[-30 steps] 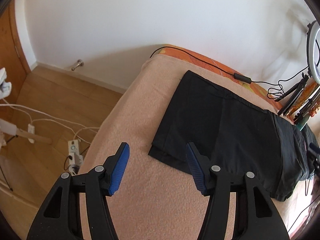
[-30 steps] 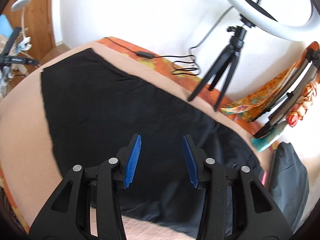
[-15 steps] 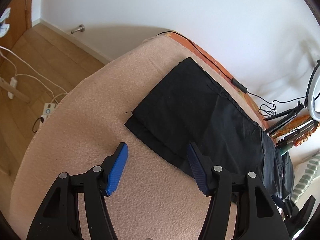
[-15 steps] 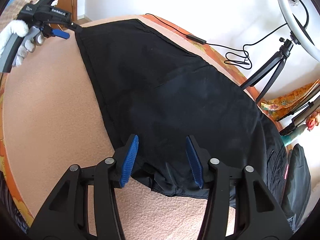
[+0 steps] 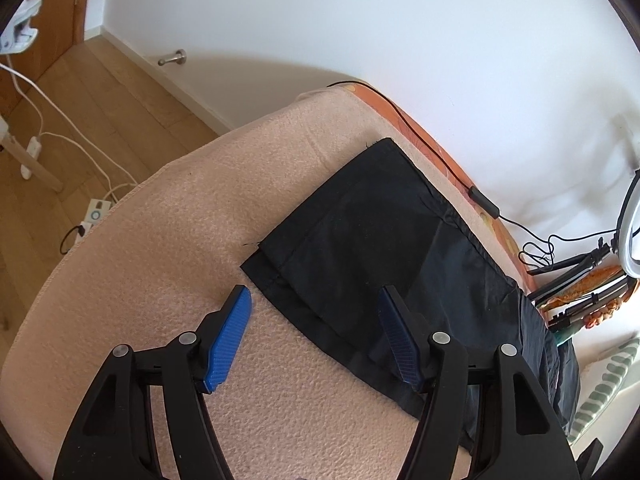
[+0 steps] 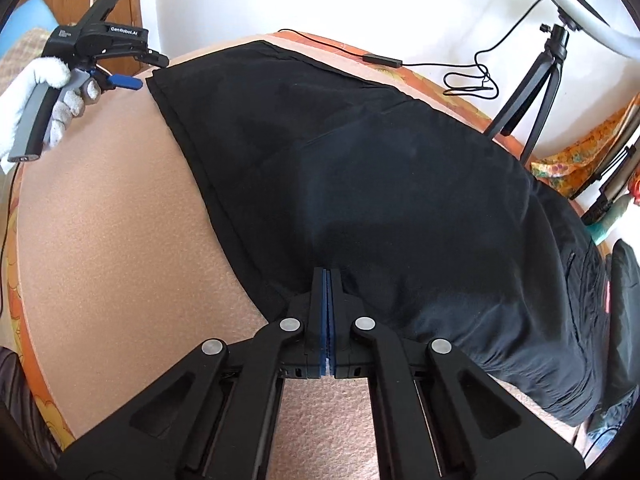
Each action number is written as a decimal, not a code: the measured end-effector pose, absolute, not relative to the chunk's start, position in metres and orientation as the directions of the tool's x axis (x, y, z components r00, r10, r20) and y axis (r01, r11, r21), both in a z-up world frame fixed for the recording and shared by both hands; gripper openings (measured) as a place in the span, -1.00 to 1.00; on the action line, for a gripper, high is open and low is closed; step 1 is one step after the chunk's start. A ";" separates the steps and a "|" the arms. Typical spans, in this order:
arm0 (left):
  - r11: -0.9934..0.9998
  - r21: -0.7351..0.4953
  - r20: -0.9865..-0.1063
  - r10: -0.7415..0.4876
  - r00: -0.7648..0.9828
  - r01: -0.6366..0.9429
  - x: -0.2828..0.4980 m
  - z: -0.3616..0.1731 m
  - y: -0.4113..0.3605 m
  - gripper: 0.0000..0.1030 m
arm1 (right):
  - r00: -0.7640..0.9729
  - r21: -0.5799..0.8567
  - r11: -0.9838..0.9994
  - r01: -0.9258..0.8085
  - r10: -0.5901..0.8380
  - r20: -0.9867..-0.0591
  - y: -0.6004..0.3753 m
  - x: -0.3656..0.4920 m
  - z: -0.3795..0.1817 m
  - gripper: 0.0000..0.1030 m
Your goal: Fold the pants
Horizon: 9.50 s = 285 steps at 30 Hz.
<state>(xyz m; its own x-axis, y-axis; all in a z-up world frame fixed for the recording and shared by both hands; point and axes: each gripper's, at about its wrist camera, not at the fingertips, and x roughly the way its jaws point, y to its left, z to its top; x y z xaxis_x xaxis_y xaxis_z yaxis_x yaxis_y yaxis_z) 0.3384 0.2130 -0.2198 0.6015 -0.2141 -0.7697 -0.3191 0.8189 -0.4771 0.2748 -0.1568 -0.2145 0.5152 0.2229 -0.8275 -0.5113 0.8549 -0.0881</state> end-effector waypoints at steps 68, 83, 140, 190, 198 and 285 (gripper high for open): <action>0.640 -0.708 -0.598 -0.319 0.735 -0.298 0.330 -0.233 0.195 -0.27 | 0.549 0.149 0.908 -0.392 0.361 -0.754 -0.179 0.285 -0.200 -0.98; 0.777 -0.600 -0.570 -0.251 0.782 -0.189 0.353 -0.192 0.171 -0.95 | 0.555 0.187 0.913 -0.364 0.374 -0.743 -0.188 0.285 -0.196 -0.98; 0.892 -0.138 -0.705 -0.394 0.590 0.430 0.304 -0.162 -0.055 -0.20 | 0.465 0.524 0.849 -0.068 0.491 -0.737 -0.365 0.418 -0.142 -0.91; 0.762 -0.614 -0.626 -0.628 0.462 0.205 0.315 -0.214 -0.043 -0.52 | 0.224 0.331 0.903 -0.273 0.394 -0.891 -0.173 0.465 -0.179 0.02; 0.745 -0.616 -0.591 -0.651 0.477 0.254 0.310 -0.206 -0.049 -0.52 | 0.165 0.140 0.954 -0.267 0.189 -0.968 -0.130 0.490 -0.200 0.02; 0.824 -0.134 -0.720 -0.462 0.517 0.550 0.278 -0.159 -0.140 -0.17 | 0.437 0.578 0.816 -0.021 0.527 -0.729 -0.410 0.422 -0.181 -0.90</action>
<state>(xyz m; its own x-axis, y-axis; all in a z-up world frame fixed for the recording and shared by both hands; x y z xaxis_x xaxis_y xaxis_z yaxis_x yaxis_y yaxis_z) 0.2778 -0.1401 -0.1588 0.5172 -0.4621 -0.7204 0.5500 0.8244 -0.1340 0.4222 -0.4098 -0.1813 0.4374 0.5270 -0.7286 -0.0206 0.8159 0.5778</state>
